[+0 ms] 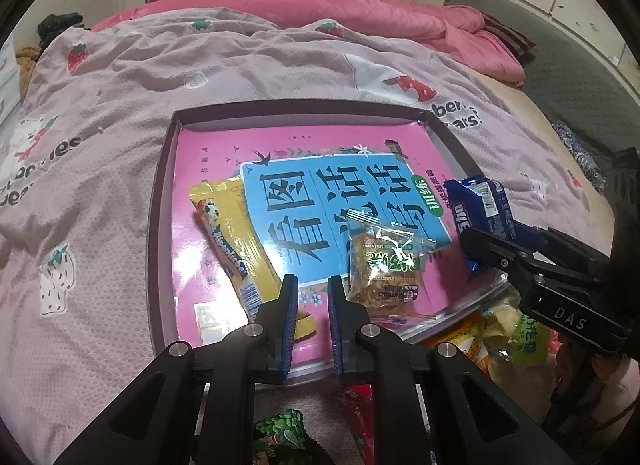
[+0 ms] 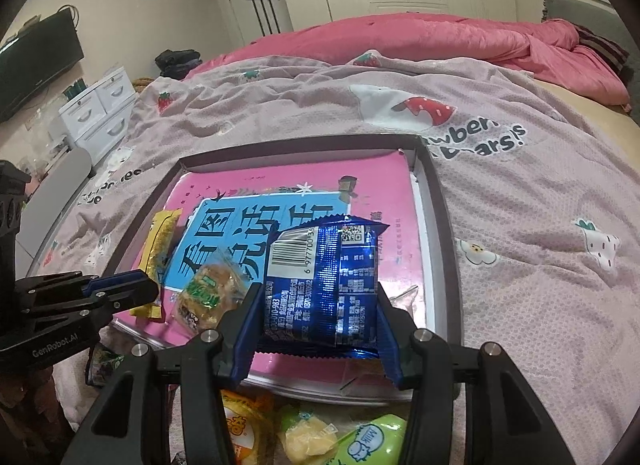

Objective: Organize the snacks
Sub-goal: 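Lower the blue biscuit pack into the tray and open the right tool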

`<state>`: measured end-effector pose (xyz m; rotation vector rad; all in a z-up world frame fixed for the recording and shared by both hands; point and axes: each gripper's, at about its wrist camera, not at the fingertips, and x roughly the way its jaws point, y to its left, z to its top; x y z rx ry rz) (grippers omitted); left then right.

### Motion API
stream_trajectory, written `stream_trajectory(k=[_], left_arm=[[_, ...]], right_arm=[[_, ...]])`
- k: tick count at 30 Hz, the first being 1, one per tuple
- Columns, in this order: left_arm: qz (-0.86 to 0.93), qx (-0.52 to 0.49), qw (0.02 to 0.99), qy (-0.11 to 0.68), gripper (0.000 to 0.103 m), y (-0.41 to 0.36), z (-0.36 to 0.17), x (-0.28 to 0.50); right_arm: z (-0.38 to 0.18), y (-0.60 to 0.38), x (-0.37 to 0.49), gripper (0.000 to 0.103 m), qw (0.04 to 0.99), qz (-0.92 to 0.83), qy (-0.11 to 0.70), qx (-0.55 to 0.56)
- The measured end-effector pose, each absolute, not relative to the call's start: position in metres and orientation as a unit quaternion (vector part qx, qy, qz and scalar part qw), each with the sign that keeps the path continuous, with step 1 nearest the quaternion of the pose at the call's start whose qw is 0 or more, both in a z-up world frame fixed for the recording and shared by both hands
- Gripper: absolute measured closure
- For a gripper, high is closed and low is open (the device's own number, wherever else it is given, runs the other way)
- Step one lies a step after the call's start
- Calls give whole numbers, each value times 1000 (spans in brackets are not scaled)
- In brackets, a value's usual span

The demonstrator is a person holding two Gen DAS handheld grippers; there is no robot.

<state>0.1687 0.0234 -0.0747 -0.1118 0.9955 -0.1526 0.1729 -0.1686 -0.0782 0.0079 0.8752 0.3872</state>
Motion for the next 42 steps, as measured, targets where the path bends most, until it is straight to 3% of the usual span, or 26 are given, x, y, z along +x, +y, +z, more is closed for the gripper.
stream_trajectory(k=[35, 42], left_arm=[[-128, -62, 863, 485, 88, 9, -79, 166], [-139, -60, 857, 492, 79, 5, -82, 167]], right_arm=[[-94, -143, 167, 51, 876, 218, 429, -37], [-95, -143, 166, 49, 875, 216, 432, -37]])
